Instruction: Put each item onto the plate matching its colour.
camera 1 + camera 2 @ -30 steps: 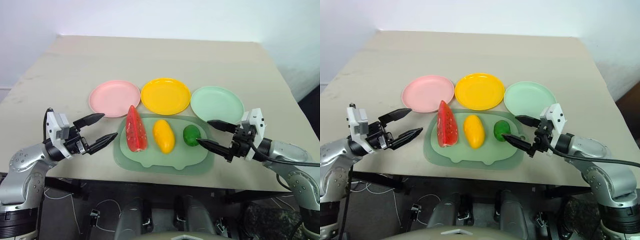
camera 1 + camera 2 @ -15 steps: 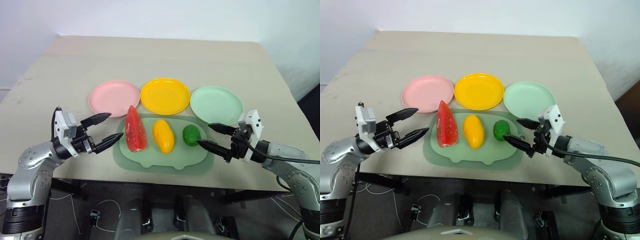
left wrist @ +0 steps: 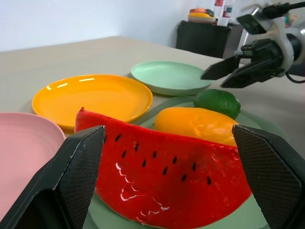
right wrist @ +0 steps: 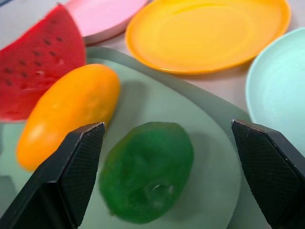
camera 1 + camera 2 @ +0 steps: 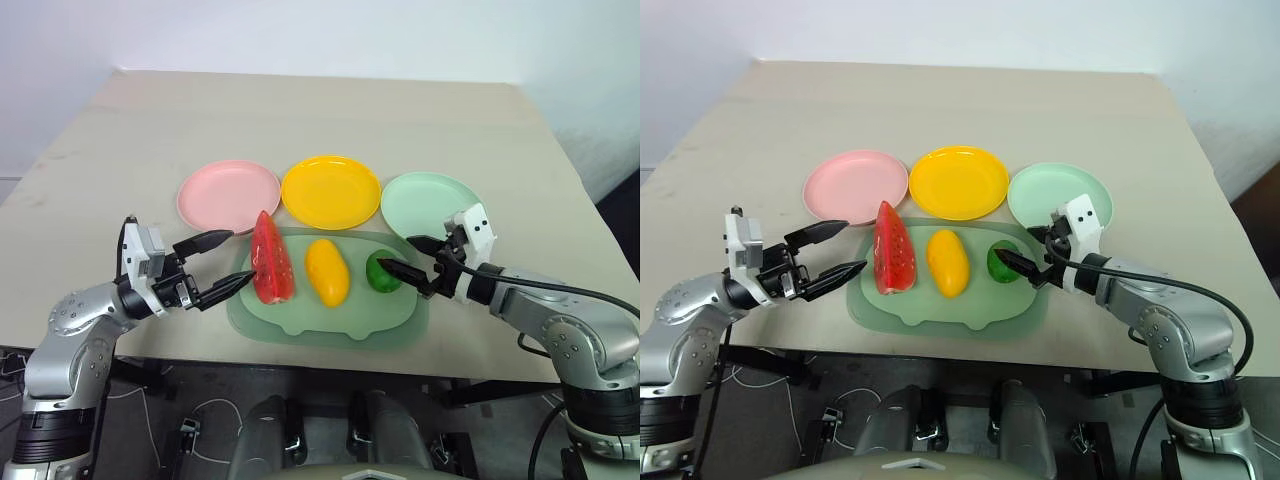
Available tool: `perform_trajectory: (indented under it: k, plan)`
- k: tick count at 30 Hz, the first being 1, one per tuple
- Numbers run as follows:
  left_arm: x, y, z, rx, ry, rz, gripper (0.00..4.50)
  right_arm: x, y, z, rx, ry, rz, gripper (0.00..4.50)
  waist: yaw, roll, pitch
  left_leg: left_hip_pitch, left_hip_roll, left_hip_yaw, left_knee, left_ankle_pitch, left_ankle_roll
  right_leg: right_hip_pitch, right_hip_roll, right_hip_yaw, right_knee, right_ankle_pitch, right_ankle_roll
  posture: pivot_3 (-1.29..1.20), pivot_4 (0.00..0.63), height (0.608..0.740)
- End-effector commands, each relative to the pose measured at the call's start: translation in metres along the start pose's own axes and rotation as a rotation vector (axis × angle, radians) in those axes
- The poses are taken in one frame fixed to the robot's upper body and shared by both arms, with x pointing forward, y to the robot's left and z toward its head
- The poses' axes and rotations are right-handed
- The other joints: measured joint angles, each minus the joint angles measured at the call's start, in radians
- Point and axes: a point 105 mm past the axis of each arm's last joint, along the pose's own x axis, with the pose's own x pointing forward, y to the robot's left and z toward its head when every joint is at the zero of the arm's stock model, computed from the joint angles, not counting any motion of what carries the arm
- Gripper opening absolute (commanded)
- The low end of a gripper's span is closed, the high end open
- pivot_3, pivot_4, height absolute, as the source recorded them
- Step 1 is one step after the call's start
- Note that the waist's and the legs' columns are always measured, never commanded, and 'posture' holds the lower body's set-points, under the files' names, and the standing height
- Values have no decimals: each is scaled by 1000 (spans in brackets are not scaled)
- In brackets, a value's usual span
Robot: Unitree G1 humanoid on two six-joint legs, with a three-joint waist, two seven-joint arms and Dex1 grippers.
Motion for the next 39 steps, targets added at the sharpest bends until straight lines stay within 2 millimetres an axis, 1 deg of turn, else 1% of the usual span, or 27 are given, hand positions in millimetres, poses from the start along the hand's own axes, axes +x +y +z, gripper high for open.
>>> perform_trajectory:
  k: [1, 3, 5, 10, 13, 18, 21, 24, 25, 26, 29, 32, 34, 36, 38, 39]
  plan:
    - [2, -2, 8, 39, -28, -3, 4480, 6, 1, 3, 28, 11, -13, 4500, -1, 0, 0, 0, 0, 0, 0, 0, 0, 0, 0, 0, 0, 0, 0, 0, 150, 696]
    - [2, -1, 8, 43, -32, -1, 4480, 12, 0, -4, 44, 54, -30, 4500, -2, 0, 0, 0, 0, 0, 0, 0, 0, 0, 0, 0, 0, 0, 0, 0, 150, 696]
    - [3, 0, 9, 46, -34, 0, 4480, 14, 2, -6, 70, 64, -21, 4500, -2, 0, 0, 0, 0, 0, -1, 0, 0, 0, 0, 0, 0, 0, 0, 0, 150, 696]
    - [3, -1, 7, 49, -26, -3, 4480, 18, 14, -10, 89, 112, 36, 4500, 0, 0, 0, 0, 0, 0, -1, 0, 0, 0, 0, 0, 0, 0, 0, 0, 150, 696]
    - [3, -2, 5, 49, -26, 1, 4480, 18, 15, -16, 88, 150, 36, 4500, -1, 0, 0, 0, 0, 1, -1, 0, 0, 0, 0, 0, 0, 0, 0, 0, 150, 696]
    - [3, -2, 4, 49, -28, 7, 4480, 16, 15, -18, 85, 173, 49, 4500, 0, 0, 0, 0, 0, 1, -1, 0, 0, 0, 0, 0, 0, -1, 1, 0, 150, 696]
    - [4, 0, 4, 54, -29, 14, 4500, 17, 16, -13, 69, 159, 57, 3985, 0, 0, 0, 0, 0, 1, -1, 0, 0, 0, 0, 0, -1, -1, 1, 0, 150, 696]
    - [4, 2, 4, 61, -32, 19, 4500, 14, 20, -10, 66, 158, 96, 3052, 0, 0, 0, 0, 0, 0, -1, 0, 0, 0, 0, 0, -1, -1, 2, 0, 150, 696]
    - [5, 2, 4, 62, -34, 20, 4500, 13, 22, -7, 64, 151, 117, 2708, 1, 0, 0, 0, 0, 0, -1, 0, 0, 0, 0, 0, -1, -1, 1, 0, 150, 696]
    - [5, 2, 4, 63, -34, 20, 4500, 11, 24, -4, 60, 145, 130, 2529, 0, 0, 0, 0, 0, 0, -1, 0, 0, 0, 0, 0, -1, -1, 1, 0, 150, 696]
    - [6, 2, 4, 65, -39, 22, 4500, 3, 21, 8, 38, 119, 137, 2501, 1, 0, 0, -1, 0, 1, -2, 0, 0, -1, 0, 0, -2, -1, 1, 0, 150, 696]
    - [6, 2, 4, 67, -42, 25, 4500, -7, 11, 33, 29, 45, 123, 2501, 0, 1, 1, -1, 0, 1, -2, 0, 0, -2, 0, 0, -1, 0, 0, 0, 150, 696]
    - [5, 2, 5, 69, -43, 35, 4500, -13, -5, 59, 26, -36, 79, 2501, -5, 1, 1, -1, 0, 1, -2, 0, 0, -1, 0, 0, -1, 0, 0, 0, 150, 696]
    - [3, 2, 5, 69, -44, 46, 4500, -14, -22, 77, 31, -85, 20, 2500, -4, 1, 1, -1, 0, 1, -2, 0, 0, -2, 0, 0, -1, 0, 0, 0, 150, 696]
    - [2, 1, 5, 69, -44, 52, 4500, -9, -39, 82, 28, -95, -52, 2500, -4, 1, 1, -1, 0, 1, -2, 0, 0, -1, 1, 0, -1, 0, 0, 0, 150, 696]
    - [1, 1, 5, 70, -43, 55, 4500, -5, -50, 81, 12, -84, -98, 2500, -4, 1, 1, -1, 0, 1, -2, 0, 0, -2, 1, 0, -1, 0, 0, 0, 150, 696]
